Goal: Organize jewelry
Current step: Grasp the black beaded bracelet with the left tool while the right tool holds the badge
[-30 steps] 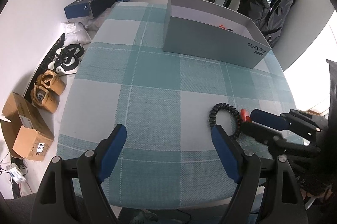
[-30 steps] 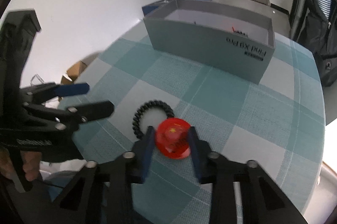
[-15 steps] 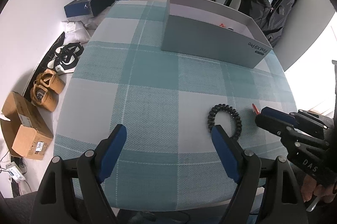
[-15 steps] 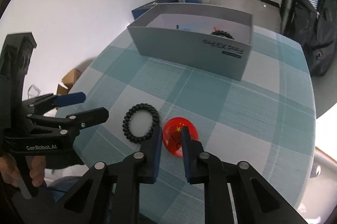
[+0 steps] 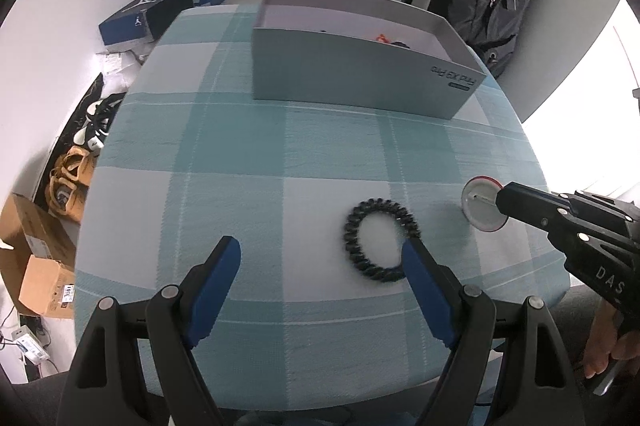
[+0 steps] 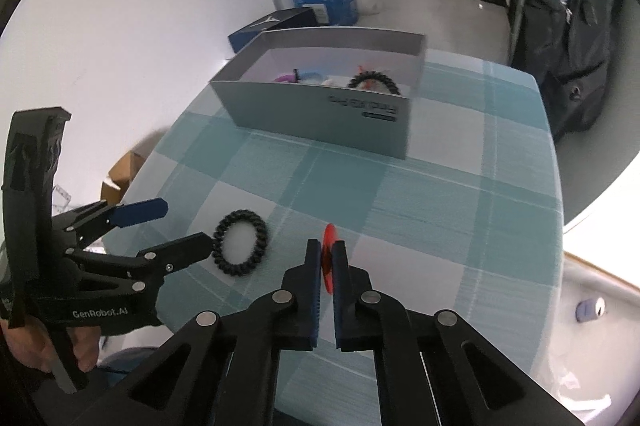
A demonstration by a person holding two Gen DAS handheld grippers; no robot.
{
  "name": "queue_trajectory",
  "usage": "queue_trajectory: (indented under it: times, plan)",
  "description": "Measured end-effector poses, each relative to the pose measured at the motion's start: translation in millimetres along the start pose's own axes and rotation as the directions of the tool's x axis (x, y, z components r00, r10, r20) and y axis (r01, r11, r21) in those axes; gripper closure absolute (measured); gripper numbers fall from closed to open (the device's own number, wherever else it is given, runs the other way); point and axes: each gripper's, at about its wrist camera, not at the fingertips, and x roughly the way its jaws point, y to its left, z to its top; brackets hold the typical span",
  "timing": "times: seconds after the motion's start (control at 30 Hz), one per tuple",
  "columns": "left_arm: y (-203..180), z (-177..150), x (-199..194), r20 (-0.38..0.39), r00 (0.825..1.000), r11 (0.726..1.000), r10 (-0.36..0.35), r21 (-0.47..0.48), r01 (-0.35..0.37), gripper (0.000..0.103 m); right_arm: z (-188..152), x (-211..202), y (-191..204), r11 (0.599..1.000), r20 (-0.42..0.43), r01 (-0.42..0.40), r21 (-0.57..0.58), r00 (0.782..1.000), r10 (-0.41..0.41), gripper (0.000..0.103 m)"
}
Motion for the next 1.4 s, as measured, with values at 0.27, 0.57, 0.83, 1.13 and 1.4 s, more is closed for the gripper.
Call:
queue_trajectory:
  times: [0.27, 0.57, 0.83, 1.13, 1.4]
  plan:
    - [-13.5, -0.7, 12.6, -0.034, 0.999, 1.000, -0.016, 0.025, 0.017, 0.023, 0.9, -7.6, -20.7, 0.996, 0.013, -0.041, 0.084, 0.999, 0.040, 0.100]
    - [-26.8, 0.1, 16.9, -0.015, 0.999, 0.995, 0.052, 0.082, -0.050, 0.024, 4.5, -23.8, -26.6, 0.992, 0.061, -0.076, 0.105, 0.996, 0.069, 0.099]
    - [-35.6, -7.5, 19.2, 0.009, 0.992, 0.979, 0.122, 0.162, -0.122, 0.024, 5.7, -31.9, -34.8, 0.988, 0.087, -0.091, 0.122, 0.993, 0.081, 0.099]
    - [-42.7, -6.4, 17.1, 0.022, 0.996, 0.974, 0.086, 0.206, -0.089, 0.053, 6.8, -38.1, -37.8, 0.986, 0.107, -0.105, 0.131, 0.990, 0.091, 0.099]
    - [-36.1, -1.7, 15.4, 0.010, 0.999, 0.984, 0.034, 0.173, -0.035, 0.064, 6.7, -41.4, -36.0, 0.985, 0.116, -0.112, 0.130, 0.988, 0.097, 0.099]
